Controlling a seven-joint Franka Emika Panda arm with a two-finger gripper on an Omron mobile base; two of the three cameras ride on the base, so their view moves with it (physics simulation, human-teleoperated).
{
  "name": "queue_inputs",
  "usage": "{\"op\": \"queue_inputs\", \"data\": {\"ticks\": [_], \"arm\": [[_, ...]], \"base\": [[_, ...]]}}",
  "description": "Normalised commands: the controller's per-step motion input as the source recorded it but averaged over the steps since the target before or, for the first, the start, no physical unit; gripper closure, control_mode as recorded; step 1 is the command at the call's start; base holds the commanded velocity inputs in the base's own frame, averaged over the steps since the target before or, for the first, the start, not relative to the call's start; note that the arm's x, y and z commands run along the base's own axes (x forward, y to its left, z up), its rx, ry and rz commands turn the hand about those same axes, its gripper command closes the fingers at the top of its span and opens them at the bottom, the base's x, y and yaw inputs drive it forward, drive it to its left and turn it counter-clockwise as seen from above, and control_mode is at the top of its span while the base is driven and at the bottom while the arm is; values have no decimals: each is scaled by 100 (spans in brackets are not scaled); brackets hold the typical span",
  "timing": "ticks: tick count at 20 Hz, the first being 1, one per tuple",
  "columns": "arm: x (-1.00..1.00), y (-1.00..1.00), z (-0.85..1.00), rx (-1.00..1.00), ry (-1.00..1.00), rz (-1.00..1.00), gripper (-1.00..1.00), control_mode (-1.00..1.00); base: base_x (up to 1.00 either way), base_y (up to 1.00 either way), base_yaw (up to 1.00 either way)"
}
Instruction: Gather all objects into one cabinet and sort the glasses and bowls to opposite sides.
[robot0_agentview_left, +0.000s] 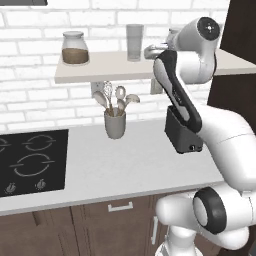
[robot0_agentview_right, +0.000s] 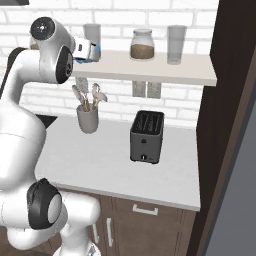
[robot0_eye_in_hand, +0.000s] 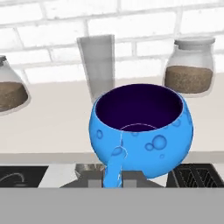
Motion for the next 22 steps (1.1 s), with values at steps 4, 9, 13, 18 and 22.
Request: {"op": "queue_inputs", "data": {"ticks": [4,9,13,18,22], "arm": [[-99,41,9,-19,0,30,100,-100],[-69,51,0,-2,0,37,100,-100],[-65,54,-1,3,0,46,100,-100],[-59,37,-33,23,0,16,100,-100],[-22,20,-24,18,0,0,100,-100]], "base": [[0,0,0],[0,0,0],[0,0,0],[0,0,0],[0,0,0]]}}
